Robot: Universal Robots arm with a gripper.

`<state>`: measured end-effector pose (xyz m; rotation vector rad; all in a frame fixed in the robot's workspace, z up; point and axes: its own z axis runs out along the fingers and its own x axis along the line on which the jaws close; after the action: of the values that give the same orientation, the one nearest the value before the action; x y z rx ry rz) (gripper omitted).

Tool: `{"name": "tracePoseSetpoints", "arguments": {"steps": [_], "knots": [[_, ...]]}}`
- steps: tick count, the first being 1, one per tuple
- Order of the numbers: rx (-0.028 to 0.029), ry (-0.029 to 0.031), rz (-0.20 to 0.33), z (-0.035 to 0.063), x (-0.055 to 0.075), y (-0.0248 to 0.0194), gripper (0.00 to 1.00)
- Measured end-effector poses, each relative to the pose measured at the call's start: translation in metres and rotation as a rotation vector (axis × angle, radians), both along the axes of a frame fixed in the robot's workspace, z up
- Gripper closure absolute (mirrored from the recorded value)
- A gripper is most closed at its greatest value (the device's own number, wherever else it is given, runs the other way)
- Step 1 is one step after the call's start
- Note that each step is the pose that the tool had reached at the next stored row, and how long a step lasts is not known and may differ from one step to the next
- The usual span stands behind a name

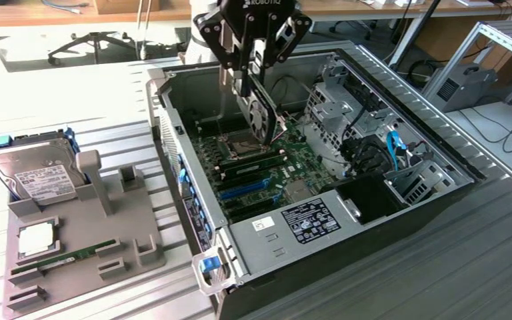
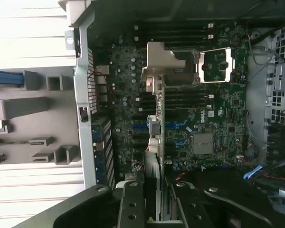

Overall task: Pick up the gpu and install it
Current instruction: 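Pick up the gpu and move the gpu toward the slot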

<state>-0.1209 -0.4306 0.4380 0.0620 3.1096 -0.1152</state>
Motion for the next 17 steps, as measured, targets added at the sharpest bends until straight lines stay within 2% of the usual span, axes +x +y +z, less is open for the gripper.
{"name": "tracePoseSetpoints", "arguments": {"steps": [17], "knots": [[-0.0017, 0.0006, 0.000, -0.0034, 0.028, 0.0000, 0.74]]}}
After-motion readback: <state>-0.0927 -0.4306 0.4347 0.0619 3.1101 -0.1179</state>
